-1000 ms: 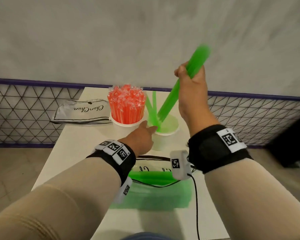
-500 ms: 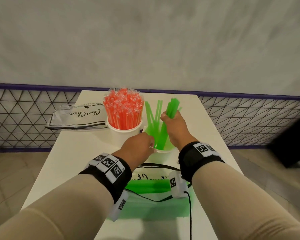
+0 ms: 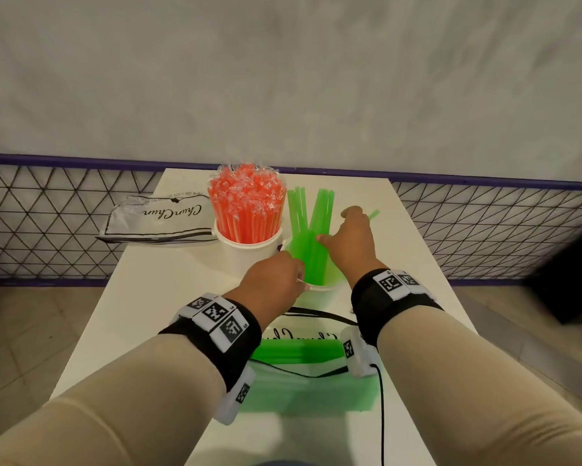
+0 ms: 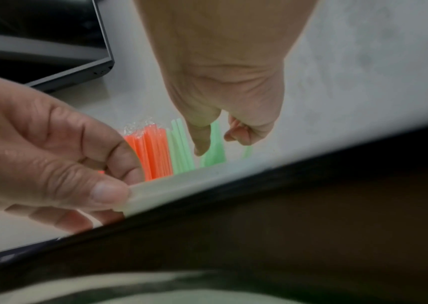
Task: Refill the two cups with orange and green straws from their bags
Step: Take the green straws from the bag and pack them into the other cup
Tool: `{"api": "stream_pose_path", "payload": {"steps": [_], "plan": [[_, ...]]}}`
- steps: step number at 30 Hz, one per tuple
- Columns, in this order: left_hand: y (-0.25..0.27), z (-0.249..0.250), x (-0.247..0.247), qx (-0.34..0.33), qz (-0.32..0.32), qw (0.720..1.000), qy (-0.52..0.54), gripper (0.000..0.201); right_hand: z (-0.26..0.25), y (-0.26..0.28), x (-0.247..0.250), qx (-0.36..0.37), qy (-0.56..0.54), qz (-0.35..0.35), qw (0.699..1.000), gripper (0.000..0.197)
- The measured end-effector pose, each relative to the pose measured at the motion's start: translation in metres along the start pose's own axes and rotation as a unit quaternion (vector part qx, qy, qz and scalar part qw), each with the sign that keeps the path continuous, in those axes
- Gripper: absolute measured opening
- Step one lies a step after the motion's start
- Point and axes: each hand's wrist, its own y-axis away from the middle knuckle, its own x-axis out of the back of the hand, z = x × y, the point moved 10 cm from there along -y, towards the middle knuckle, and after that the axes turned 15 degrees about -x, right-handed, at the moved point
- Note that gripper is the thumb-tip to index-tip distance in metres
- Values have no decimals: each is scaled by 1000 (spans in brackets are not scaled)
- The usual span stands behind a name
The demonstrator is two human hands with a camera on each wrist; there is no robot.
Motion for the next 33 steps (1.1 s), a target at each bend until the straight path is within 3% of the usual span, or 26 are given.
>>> {"api": "stream_pose_path", "payload": {"steps": [3, 7, 10, 13, 16, 19, 25, 30, 33], "plan": [[8, -2, 8, 0, 25, 999, 32, 39, -5, 9, 9, 9, -43, 10, 999, 60], [32, -13, 32, 18, 93, 989, 116, 15, -39, 48, 23, 73, -92, 0, 993, 29], [62, -32, 27, 40, 32, 985, 166, 8, -62, 97, 0, 135, -84, -144, 977, 12], [94, -49, 8, 48, -58, 987, 140, 9, -63, 154, -49, 193, 54, -311, 929, 2], [116, -58, -17, 61, -133, 986, 85, 18, -50, 190, -94, 273, 220, -334, 875, 13], [131, -65, -33, 92, -170, 978, 81, 46, -32, 202, -127, 275, 307, -325, 851, 28], [146, -58, -40, 73, -135, 967, 205, 60, -9, 219, -150, 257, 315, -354, 842, 60], [146, -59, -41, 83, -130, 969, 194, 78, -14, 223, -146, 269, 294, -345, 850, 51], [143, -64, -42, 92, -126, 970, 185, 70, -17, 223, -144, 264, 294, -333, 856, 50]]}}
